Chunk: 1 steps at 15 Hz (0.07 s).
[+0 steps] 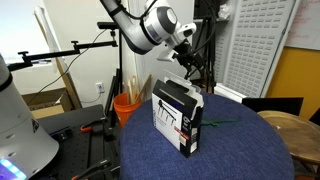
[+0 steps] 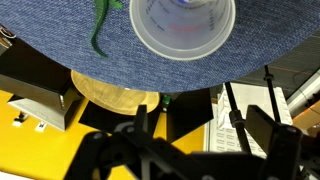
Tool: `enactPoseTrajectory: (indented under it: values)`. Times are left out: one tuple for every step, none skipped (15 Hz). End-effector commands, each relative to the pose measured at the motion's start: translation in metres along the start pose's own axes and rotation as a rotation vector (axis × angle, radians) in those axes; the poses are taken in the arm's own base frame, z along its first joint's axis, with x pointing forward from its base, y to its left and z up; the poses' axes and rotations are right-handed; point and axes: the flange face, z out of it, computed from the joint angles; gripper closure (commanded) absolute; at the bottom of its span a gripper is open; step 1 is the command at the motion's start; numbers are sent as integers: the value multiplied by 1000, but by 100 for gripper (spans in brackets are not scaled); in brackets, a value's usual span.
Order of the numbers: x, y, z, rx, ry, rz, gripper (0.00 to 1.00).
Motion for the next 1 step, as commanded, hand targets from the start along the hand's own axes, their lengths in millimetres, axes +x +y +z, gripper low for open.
enactPoseTrajectory:
  values:
    - [0, 0, 0, 0, 0, 0, 0]
